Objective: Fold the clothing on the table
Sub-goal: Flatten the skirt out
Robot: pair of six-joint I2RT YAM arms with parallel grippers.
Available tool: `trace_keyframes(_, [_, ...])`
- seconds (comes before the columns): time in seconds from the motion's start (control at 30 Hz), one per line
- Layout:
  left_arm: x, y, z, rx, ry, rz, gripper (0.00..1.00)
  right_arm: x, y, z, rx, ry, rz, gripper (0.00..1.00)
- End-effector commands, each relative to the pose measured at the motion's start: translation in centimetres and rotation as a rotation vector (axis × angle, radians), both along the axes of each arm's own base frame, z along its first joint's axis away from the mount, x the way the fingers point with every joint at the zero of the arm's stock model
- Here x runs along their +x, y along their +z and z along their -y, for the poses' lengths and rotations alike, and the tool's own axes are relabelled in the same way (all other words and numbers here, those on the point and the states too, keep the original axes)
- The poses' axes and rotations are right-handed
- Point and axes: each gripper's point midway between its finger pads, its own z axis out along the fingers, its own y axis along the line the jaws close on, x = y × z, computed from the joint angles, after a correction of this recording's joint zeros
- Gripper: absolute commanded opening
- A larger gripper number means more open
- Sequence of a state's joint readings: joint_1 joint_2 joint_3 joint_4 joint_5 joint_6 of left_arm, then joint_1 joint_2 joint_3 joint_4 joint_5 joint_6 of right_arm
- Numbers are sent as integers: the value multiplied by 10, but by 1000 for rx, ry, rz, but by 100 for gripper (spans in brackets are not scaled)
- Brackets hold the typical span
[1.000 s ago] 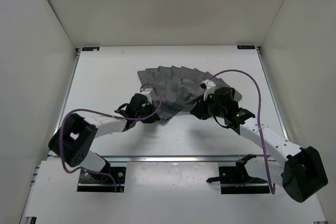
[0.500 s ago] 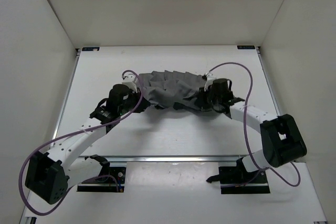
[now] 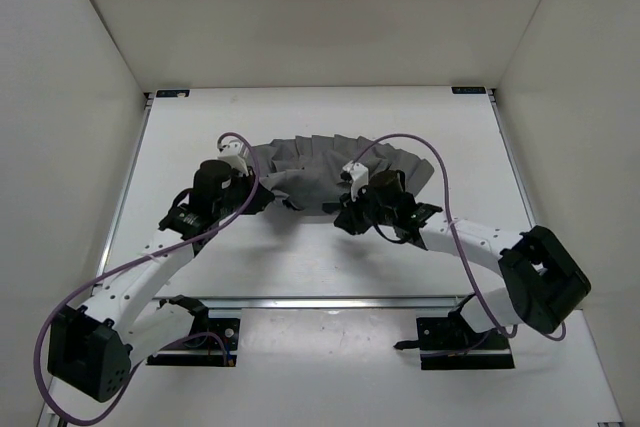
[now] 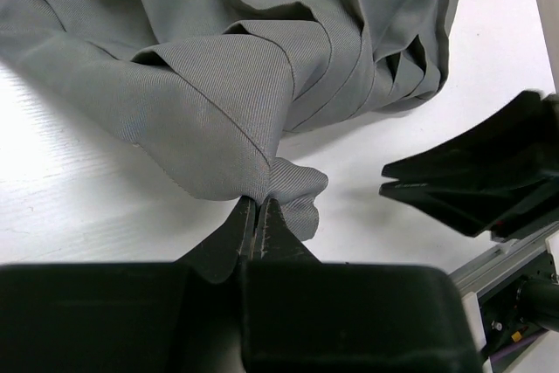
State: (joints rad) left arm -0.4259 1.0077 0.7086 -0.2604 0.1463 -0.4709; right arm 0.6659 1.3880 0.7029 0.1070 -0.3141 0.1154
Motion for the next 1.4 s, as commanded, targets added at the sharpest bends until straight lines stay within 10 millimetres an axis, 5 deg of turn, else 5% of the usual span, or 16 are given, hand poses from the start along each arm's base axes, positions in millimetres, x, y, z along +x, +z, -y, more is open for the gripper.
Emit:
trace_keyframes(0.0, [-2, 3, 2, -14, -19, 29, 0, 6, -11, 4, -2, 10, 53, 20])
trace_keyframes(0.37, [-4, -1, -6, -29, 9, 16, 0, 45, -36, -14, -138, 11, 182, 67])
trace_keyframes(0.57, [-5, -1, -7, -35, 3, 23, 0, 79, -25, -23, -191, -52, 252, 68])
trace_keyframes(0.9, [-3, -3, -11, -39, 18, 23, 0, 102, -61, -29, -278, -77, 161, 67])
trace_keyframes(1.0, [-3, -2, -11, -41, 20, 27, 0, 114, -72, -18, -342, -138, 140, 67])
trace_keyframes(1.3, [-2, -1, -9, -48, 16, 31, 0, 146, -57, -30, -174, -292, 104, 65])
trace_keyframes(1.37, [-4, -4, -8, -44, 12, 21, 0, 164, -68, -40, -181, -394, 79, 60])
